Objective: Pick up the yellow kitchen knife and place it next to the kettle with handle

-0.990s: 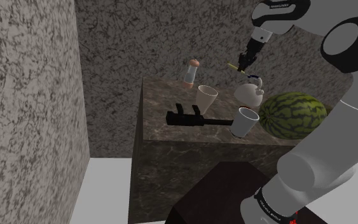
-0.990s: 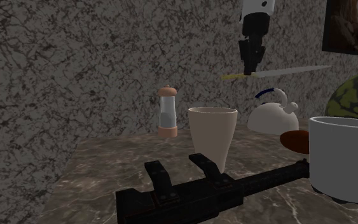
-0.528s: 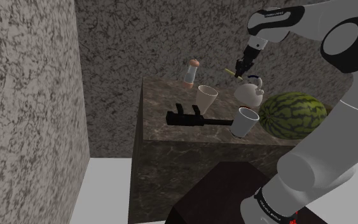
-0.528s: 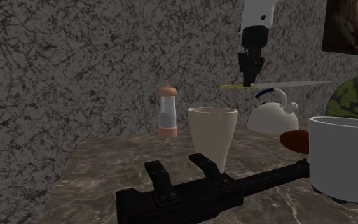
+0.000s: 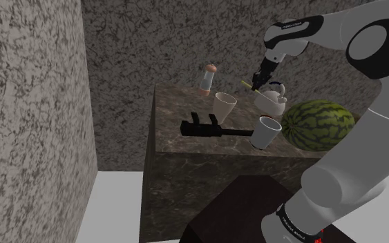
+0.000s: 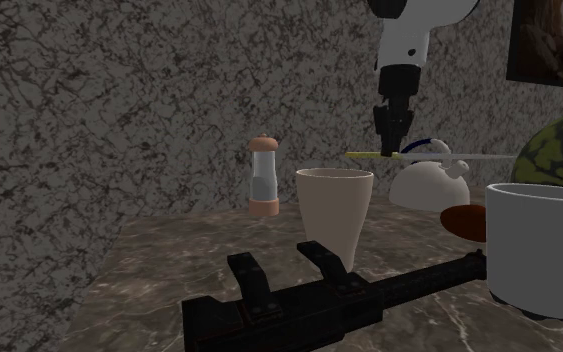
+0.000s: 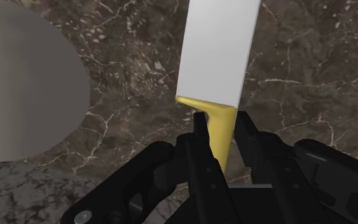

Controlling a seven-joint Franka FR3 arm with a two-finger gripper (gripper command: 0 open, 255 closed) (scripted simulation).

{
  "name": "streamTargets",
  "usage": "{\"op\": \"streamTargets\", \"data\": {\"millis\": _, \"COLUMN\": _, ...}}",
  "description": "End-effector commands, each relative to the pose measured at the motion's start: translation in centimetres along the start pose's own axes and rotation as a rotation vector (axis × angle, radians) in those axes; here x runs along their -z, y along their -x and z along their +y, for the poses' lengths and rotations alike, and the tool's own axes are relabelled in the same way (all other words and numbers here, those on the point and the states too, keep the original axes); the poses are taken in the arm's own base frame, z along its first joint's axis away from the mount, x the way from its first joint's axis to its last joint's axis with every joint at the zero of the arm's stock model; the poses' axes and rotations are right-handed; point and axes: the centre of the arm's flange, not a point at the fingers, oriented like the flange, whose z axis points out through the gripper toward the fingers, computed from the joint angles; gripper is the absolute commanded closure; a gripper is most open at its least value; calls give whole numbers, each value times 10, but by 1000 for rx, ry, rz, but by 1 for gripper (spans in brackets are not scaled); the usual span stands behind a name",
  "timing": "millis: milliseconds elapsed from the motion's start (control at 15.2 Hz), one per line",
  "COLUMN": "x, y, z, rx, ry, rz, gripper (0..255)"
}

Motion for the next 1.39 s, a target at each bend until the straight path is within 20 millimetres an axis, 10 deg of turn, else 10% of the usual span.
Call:
{"op": "streamTargets", "data": {"millis": 0, "x": -11, "y": 1, "z": 1, "rx": 0, "ry": 0, "rz": 1, "gripper": 255}}
{"op": "streamTargets", "data": {"millis": 1320, "x": -116, "y": 8, "z": 3, "rx": 0, "ry": 0, "rz": 1, "gripper": 255}}
